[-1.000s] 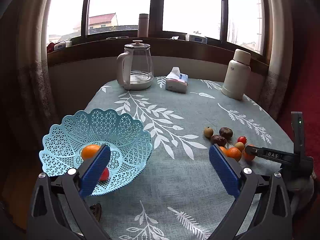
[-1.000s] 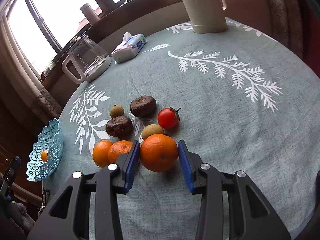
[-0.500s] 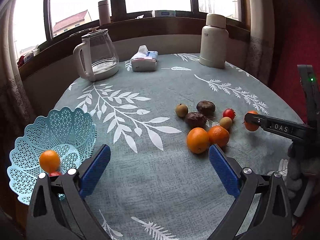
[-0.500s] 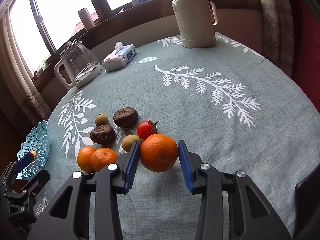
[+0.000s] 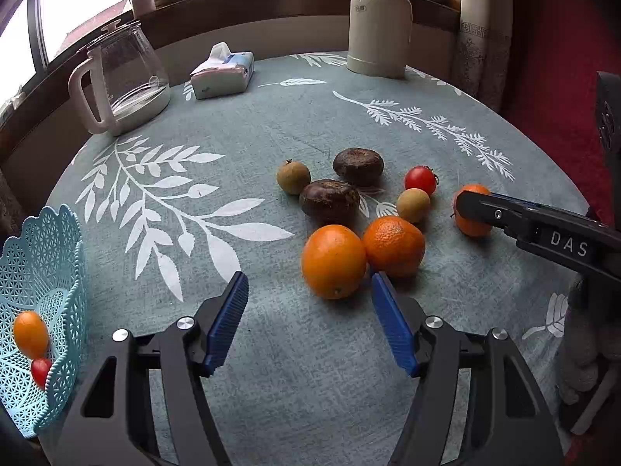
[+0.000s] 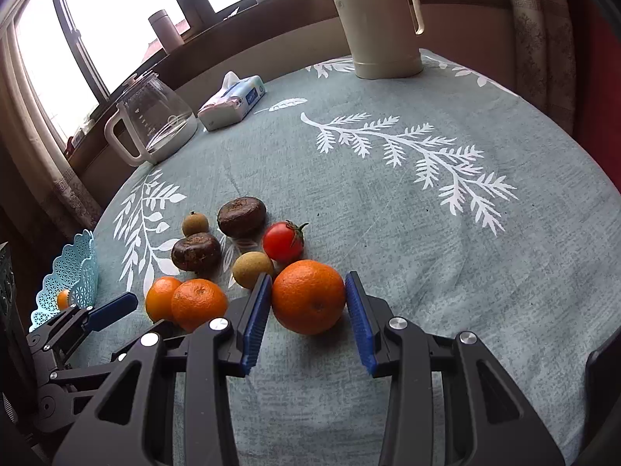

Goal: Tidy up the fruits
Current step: 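Grasp an orange with left tool while right tool closes on another large orange, then carry the orange into the blue basket and open left tool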

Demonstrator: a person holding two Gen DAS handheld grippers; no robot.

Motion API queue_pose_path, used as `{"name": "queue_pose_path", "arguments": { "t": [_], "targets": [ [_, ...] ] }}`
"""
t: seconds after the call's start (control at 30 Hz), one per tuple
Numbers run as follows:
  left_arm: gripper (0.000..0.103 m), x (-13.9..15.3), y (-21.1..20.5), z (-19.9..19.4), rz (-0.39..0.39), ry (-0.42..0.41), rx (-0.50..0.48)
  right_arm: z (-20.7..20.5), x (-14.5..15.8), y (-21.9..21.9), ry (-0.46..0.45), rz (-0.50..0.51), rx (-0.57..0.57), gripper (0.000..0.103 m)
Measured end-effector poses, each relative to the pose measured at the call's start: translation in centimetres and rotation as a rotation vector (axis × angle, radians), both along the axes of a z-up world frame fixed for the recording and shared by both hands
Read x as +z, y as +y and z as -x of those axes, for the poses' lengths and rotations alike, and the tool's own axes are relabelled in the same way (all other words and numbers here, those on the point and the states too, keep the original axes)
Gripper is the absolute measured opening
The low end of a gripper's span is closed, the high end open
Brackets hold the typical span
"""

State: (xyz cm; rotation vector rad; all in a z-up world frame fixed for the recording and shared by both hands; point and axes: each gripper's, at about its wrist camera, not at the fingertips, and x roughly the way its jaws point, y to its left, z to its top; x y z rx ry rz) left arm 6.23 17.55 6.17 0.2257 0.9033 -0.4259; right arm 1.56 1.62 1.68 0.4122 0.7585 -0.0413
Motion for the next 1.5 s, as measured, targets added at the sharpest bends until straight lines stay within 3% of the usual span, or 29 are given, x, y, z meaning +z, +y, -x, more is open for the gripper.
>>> {"name": "queue_pose_path", "arguments": {
  "t": [0.23,0.3,0.37,0.67,1.1,1.5],
  "targets": [
    [0.051,-0.5,-0.5,-0.8,0.020,0.036,-0.003,-0.1,-0.2,-0.1,0.003,-0.015,0.003,0.040],
    [0.040,-0.6,-0.7,-0.9,0.025,0.042,-0.010,-0.1,-0.2,-0.1,0.002,-0.015,0.004,0.040],
    [0.036,-0.7,-1.0,-0.8,0.023,0.039,-0.009,-0.1,-0.3,-0.2,0.002,-0.020,0.005,0.041],
    [0.036,0.4,0.4,0.0,0.068,0.008,0.036,-0.1,-0.4,-0.4,0.001,-0.043,0.006,0.042],
    [0.036,4.5,2.6,1.5,0.137,-0.080,0.085,-0.8,-1.0,-0.4,0.023,-0.064,0.038,0.045],
    [0.036,8.0,6.8,1.9,0.180,-0.166,0.180,-0.3,-0.6,-0.2,-0.008,-0.053,0.044,0.040]
  ]
}}
